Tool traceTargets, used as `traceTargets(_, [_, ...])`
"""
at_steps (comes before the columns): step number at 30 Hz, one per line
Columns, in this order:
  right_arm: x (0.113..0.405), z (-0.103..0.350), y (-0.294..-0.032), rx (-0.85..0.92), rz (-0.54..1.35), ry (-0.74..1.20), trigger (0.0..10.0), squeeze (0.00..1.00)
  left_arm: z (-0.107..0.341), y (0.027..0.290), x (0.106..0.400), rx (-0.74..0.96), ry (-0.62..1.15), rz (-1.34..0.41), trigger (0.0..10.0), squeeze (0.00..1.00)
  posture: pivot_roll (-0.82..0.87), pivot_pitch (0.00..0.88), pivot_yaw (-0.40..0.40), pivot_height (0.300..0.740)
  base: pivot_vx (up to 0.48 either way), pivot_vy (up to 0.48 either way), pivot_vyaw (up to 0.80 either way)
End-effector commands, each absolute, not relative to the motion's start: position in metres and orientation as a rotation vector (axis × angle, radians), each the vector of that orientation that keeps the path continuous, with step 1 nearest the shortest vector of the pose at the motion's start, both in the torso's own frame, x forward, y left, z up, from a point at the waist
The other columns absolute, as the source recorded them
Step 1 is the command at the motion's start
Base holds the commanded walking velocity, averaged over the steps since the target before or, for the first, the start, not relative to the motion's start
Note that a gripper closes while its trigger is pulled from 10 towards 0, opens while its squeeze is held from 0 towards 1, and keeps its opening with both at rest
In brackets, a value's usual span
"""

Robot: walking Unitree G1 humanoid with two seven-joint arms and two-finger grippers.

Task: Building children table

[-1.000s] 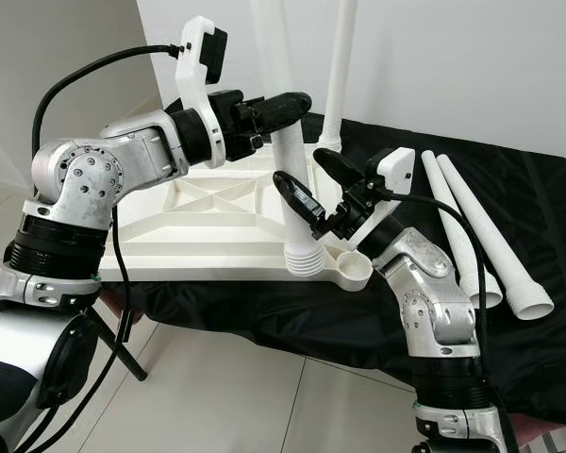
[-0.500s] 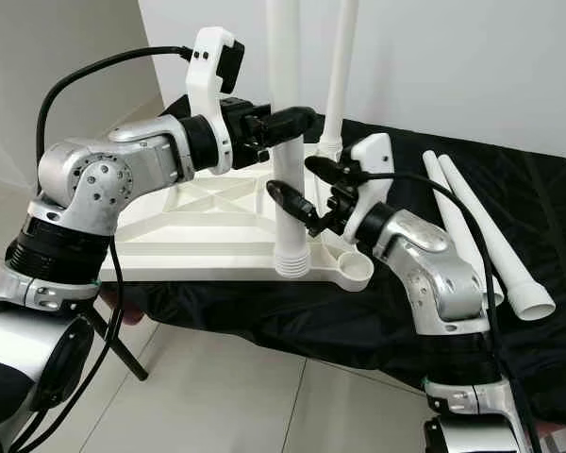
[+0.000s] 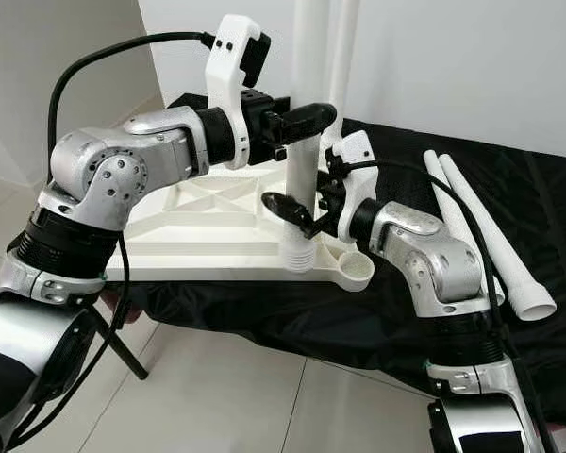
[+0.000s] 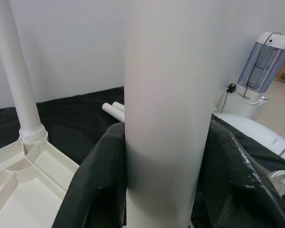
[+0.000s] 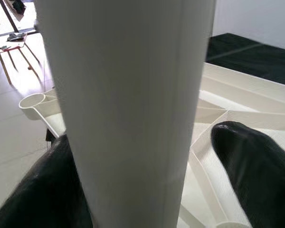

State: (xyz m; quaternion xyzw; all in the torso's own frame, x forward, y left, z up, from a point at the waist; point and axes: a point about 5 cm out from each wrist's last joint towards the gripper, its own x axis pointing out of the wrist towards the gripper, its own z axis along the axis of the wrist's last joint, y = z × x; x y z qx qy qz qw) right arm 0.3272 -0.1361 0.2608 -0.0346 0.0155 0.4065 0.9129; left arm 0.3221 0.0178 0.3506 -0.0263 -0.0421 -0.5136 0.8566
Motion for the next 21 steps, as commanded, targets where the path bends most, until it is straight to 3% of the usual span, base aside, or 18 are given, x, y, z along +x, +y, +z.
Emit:
traceTargets(1, [0.3276, 0.2635, -0.1373, -0.063, 0.843, 0.04, 5.0, 0.0, 0.3573, 0.0109, 0.3059, -0.01, -0.133, -1.374, 10.0, 0.0, -0.09, 0.073, 0.045, 0.74, 0.0, 0.0, 0.0])
traceTargets(2, [0.3275, 0.2635, -0.1377, -0.068, 0.846, 0.044, 7.5, 0.0, 0.3576, 0.0107, 0.3058, -0.008, -0.134, -1.376, 10.0, 0.0, -0.09, 0.075, 0.044, 0.74, 0.0, 0.0, 0.0])
traceTargets(3, [0.3275, 0.2635, -0.138, -0.071, 0.847, 0.046, 8.4, 0.0, 0.3578, 0.0107, 0.3057, -0.007, -0.134, -1.377, 10.0, 0.0, -0.09, 0.075, 0.044, 0.74, 0.0, 0.0, 0.0])
traceTargets(4, [0.3275, 0.2635, -0.138, -0.071, 0.847, 0.046, 8.4, 0.0, 0.3578, 0.0107, 0.3057, -0.007, -0.134, -1.377, 10.0, 0.0, -0.09, 0.075, 0.044, 0.74, 0.0, 0.0, 0.0])
traceTargets(5, [0.3272, 0.2636, -0.1383, -0.073, 0.849, 0.051, 9.5, 0.0, 0.3579, 0.0104, 0.3057, -0.005, -0.135, -1.379, 10.0, 0.0, -0.09, 0.075, 0.044, 0.74, 0.0, 0.0, 0.0])
traceTargets(6, [0.3272, 0.2636, -0.1383, -0.073, 0.849, 0.051, 9.5, 0.0, 0.3579, 0.0104, 0.3057, -0.005, -0.135, -1.379, 10.0, 0.0, -0.09, 0.075, 0.044, 0.74, 0.0, 0.0, 0.0])
traceTargets(7, [0.3271, 0.2638, -0.1388, -0.07, 0.849, 0.057, 7.4, 0.0, 0.3579, 0.0103, 0.3057, -0.002, -0.136, -1.38, 10.0, 0.0, -0.09, 0.076, 0.043, 0.74, 0.0, 0.0, 0.0])
traceTargets(10, [0.327, 0.2643, -0.1393, -0.075, 0.849, 0.061, 7.4, 0.0, 0.3579, 0.0101, 0.3057, 0.001, -0.136, -1.382, 10.0, 0.0, -0.09, 0.076, 0.043, 0.74, 0.0, 0.0, 0.0])
traceTargets(11, [0.327, 0.2643, -0.1399, -0.072, 0.849, 0.07, 4.3, 0.0, 0.358, 0.0099, 0.3058, 0.003, -0.136, -1.383, 10.0, 0.0, -0.09, 0.076, 0.041, 0.74, 0.0, 0.0, 0.0])
traceTargets(12, [0.3268, 0.2644, -0.1403, -0.08, 0.85, 0.077, 8.1, 0.0, 0.3581, 0.0098, 0.3062, 0.006, -0.137, -1.382, 10.0, 0.0, -0.09, 0.076, 0.04, 0.74, 0.0, 0.0, 0.0])
traceTargets(13, [0.3266, 0.2644, -0.1404, -0.086, 0.85, 0.082, 8.1, 0.0, 0.3582, 0.0098, 0.3065, 0.007, -0.137, -1.381, 10.0, 0.0, -0.09, 0.076, 0.04, 0.74, 0.0, 0.0, 0.0])
traceTargets(14, [0.3265, 0.264, -0.1406, -0.087, 0.851, 0.086, 10.0, 0.0, 0.3584, 0.0097, 0.3066, 0.008, -0.138, -1.381, 10.0, 0.0, -0.09, 0.076, 0.04, 0.74, 0.0, 0.0, 0.0])
traceTargets(21, [0.3263, 0.2607, -0.141, -0.081, 0.849, 0.102, 10.0, 0.0, 0.3594, 0.0092, 0.307, 0.012, -0.145, -1.383, 10.0, 0.0, -0.09, 0.073, 0.04, 0.74, 0.0, 0.0, 0.0])
